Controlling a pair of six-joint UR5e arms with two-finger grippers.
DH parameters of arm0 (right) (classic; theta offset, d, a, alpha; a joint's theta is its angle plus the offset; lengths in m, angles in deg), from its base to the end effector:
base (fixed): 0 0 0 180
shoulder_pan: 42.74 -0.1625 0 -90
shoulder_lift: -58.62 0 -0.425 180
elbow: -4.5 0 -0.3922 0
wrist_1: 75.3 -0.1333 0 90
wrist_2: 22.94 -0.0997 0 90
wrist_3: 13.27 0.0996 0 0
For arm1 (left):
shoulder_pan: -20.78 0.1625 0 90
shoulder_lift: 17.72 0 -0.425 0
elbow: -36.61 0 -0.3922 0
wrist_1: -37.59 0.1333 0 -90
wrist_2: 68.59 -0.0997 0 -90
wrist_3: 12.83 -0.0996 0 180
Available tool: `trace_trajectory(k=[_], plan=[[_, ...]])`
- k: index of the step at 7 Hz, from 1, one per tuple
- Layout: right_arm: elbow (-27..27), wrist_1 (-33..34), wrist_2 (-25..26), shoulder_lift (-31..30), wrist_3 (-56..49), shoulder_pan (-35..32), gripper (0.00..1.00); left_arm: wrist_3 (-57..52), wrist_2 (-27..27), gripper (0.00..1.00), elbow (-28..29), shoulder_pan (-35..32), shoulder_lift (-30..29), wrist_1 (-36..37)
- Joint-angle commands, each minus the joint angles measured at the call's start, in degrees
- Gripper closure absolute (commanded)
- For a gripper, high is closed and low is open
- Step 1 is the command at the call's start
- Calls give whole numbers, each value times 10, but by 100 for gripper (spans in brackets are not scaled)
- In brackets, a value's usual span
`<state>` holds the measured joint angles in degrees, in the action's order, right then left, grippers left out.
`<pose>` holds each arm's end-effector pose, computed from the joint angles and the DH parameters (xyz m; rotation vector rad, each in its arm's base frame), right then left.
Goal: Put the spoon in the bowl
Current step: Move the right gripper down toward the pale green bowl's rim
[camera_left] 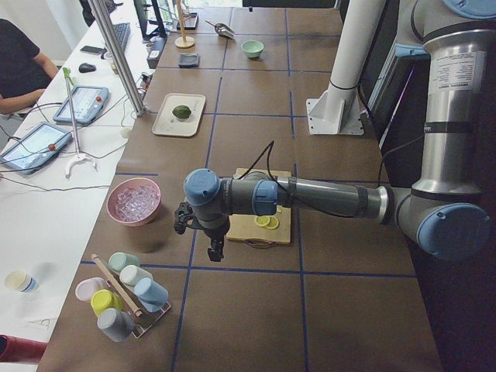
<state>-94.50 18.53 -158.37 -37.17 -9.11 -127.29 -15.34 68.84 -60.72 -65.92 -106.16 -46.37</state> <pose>0.0195 -0.4515 0.6343 -0.0766 -0.7893 -0.0170 -0.0323 -0.4807 0.6158 -0.0102 0.8281 0.0936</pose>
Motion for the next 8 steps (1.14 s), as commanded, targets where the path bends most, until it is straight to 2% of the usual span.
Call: trace_trajectory(k=[1, 4, 7, 8], plan=[[2, -4, 1, -1, 2, 0, 0, 1, 3, 0, -12, 0, -2, 3], [1, -10, 0, 1, 2, 0, 0, 5, 4, 0, -31, 1, -1, 7], [0, -66, -5, 1, 2, 2, 0, 3, 5, 0, -15, 3, 3, 0], [0, -73, -6, 0, 15, 24, 0, 2, 4, 0, -22, 4, 5, -1]])
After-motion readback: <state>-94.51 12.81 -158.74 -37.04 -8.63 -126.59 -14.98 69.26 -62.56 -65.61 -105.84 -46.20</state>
